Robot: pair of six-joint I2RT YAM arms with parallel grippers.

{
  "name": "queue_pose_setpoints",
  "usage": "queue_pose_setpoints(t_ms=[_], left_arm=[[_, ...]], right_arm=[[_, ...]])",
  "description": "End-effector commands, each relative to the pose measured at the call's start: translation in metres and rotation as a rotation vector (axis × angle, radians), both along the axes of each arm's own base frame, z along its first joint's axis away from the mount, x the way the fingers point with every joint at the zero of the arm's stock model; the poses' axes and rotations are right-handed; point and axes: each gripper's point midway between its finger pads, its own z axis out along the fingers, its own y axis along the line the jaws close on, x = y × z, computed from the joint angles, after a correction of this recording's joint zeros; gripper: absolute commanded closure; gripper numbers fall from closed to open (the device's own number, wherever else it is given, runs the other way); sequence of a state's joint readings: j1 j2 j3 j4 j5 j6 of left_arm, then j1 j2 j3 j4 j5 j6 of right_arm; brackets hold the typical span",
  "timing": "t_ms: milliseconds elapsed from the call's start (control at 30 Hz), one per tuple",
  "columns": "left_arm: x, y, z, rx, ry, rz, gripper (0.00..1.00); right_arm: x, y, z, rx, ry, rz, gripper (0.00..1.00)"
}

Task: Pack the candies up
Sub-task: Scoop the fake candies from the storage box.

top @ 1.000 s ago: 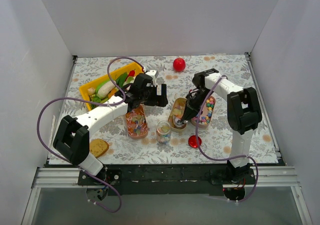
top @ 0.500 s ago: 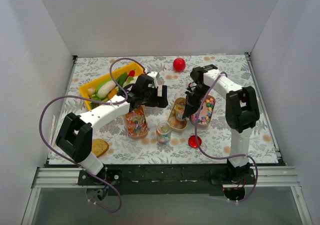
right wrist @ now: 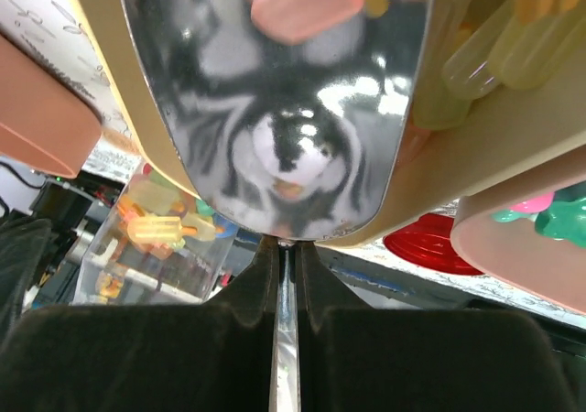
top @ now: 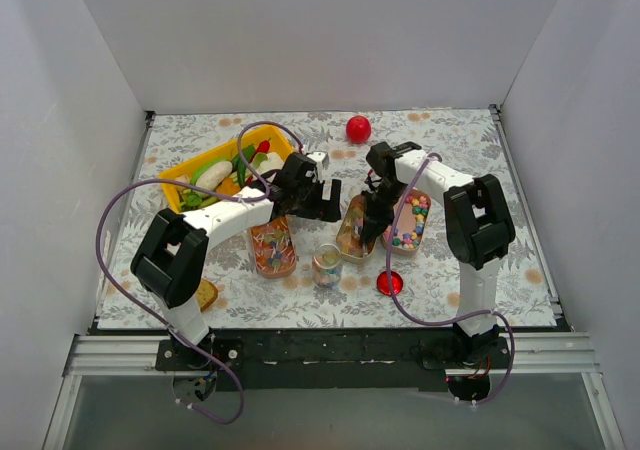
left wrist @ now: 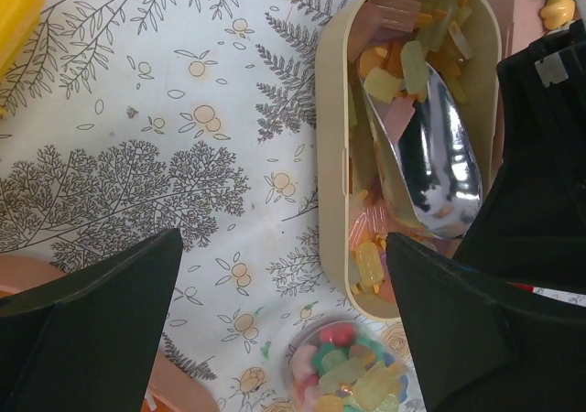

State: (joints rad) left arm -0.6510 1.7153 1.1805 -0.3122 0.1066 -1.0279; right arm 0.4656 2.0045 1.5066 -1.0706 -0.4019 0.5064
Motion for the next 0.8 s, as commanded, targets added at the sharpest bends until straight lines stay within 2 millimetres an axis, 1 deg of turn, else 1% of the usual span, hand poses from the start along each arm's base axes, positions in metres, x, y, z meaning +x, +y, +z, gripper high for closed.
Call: queue_pose_setpoints(t_ms=[0,200,433,600,767], left_arm=[[0.007,-0.01,0.014,-0.032,-0.037,-0.034,0.07],[0.005,-0.009,0.013,-0.036,-0.029,-0.028,0.07],[0.004,-0.006,0.017,-0.037,-0.039,-0.019,0.07],[0.006,-0.003,0.021,-0.028,-0.052,-0.001,0.06],[0.007,0.002,0.031,-0.026,-0.072,0.02,0.05]], right_arm=[[0.019,-0.013,-0.02,-0.107,-0.112,-0.02,0.99],[0.026,-0.019,-0.027,-0.153,-0.154,-0.004,0.99],[0.032,-0.022,-0.026,-0.167,-0.219,0.047,0.99],[0.032,-0.019,-0.011,-0.146,-0.271,0.081,0.99],[0.033,-0.017,0.016,-0.131,-0.313,0.098,0.99]])
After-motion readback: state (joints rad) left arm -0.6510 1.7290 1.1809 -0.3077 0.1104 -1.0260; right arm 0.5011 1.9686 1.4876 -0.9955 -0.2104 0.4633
